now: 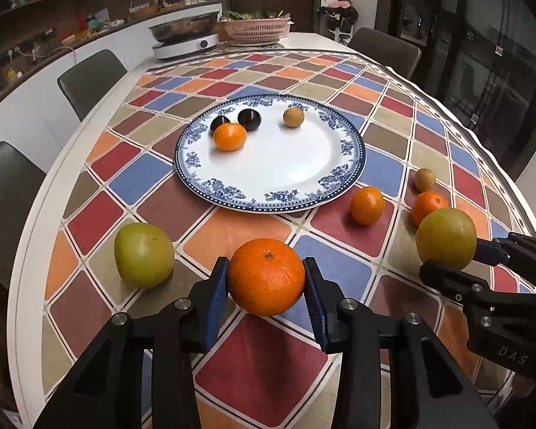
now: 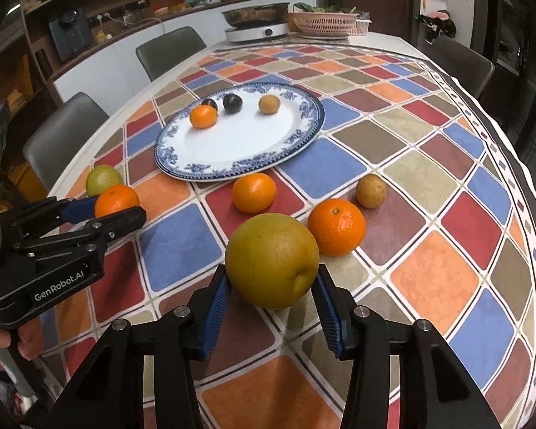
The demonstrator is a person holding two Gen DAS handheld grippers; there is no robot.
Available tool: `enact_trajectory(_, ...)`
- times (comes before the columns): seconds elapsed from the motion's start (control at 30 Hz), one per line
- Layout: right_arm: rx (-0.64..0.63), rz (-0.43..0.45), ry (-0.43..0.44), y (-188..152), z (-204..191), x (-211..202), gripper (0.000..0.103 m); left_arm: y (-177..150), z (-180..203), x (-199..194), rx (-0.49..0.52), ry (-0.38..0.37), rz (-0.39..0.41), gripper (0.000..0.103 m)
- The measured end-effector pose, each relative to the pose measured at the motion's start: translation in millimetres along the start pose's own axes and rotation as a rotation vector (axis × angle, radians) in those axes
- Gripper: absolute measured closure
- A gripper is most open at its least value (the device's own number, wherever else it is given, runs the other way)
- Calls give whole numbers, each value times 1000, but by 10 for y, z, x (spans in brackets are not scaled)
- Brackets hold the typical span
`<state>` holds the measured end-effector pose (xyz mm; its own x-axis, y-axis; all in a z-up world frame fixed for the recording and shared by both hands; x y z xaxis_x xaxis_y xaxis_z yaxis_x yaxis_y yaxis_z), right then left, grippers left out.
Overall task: Organize fruits
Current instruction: 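Grasp the tangerine with the left tool while the right tool grasps the yellow pear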
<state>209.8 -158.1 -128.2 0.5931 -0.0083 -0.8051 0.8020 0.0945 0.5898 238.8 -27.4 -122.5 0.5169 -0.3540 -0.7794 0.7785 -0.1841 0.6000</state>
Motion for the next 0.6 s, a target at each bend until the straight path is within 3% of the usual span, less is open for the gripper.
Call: enact_trajectory(0.6, -39, 129, 71, 598, -60, -331, 56, 429, 29, -423, 37, 17, 119, 63)
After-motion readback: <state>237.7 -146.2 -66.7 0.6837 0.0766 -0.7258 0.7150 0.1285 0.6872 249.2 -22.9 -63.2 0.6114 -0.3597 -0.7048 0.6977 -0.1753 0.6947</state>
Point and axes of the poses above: each gripper's, at about its wrist camera, not at the fingertips, and x roughly the way its jaws point, z to its right, y to its top, the point moved 9 cm from there along x, roughly the way its jaws point, and after that the axes turned 14 degrees about -y, right-handed, at the moved point
